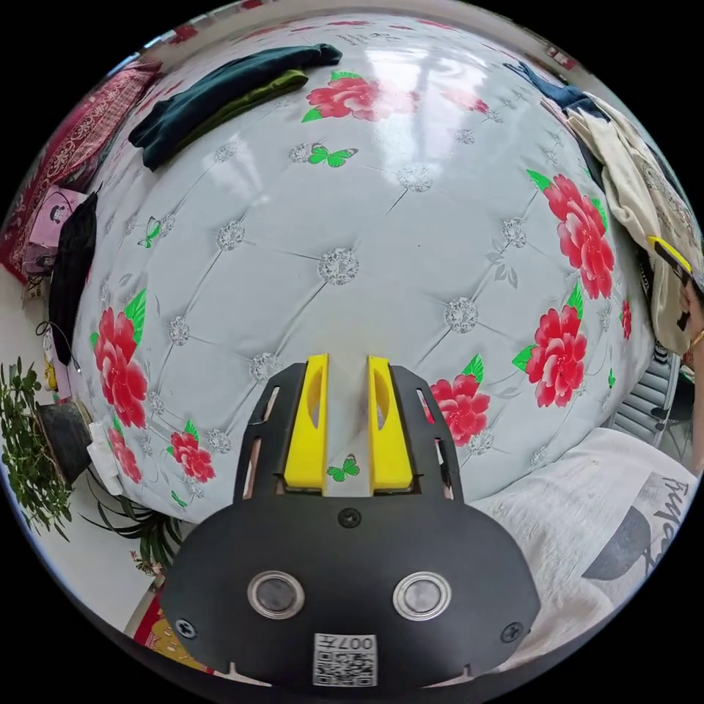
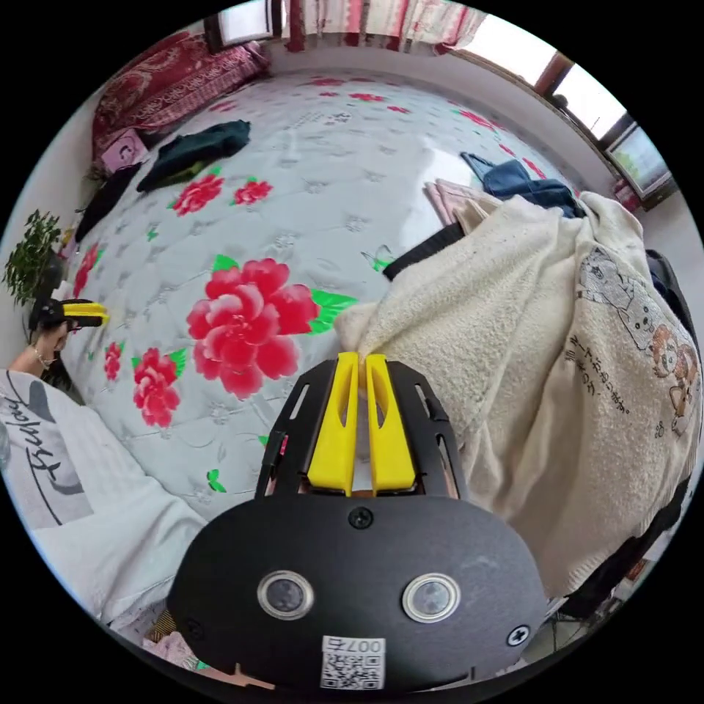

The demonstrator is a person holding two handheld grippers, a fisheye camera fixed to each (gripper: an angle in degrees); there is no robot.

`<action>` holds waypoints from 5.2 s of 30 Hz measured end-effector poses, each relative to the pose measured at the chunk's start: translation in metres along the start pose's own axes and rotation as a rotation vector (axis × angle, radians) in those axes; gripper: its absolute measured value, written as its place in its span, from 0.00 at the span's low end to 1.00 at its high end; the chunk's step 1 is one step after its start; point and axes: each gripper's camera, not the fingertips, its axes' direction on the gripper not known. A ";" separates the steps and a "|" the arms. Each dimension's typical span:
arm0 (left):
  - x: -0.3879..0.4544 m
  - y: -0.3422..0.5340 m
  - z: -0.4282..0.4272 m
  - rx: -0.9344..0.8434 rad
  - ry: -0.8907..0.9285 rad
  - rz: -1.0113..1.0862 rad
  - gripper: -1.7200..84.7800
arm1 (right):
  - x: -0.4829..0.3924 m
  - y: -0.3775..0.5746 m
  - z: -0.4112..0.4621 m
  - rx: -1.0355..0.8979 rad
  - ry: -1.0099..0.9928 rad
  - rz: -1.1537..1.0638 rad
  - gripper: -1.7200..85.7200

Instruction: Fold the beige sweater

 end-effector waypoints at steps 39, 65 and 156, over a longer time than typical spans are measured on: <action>-0.174 -0.010 -0.108 0.473 -0.091 -0.222 0.07 | -0.092 0.008 0.082 -0.157 -0.480 -0.095 0.04; -0.071 0.170 0.004 0.094 0.136 -0.100 0.15 | -0.028 0.042 0.082 -0.133 -0.425 0.128 0.10; -0.444 0.252 -0.151 0.836 0.511 -1.214 0.03 | 0.083 0.162 -0.158 0.519 0.509 1.053 0.11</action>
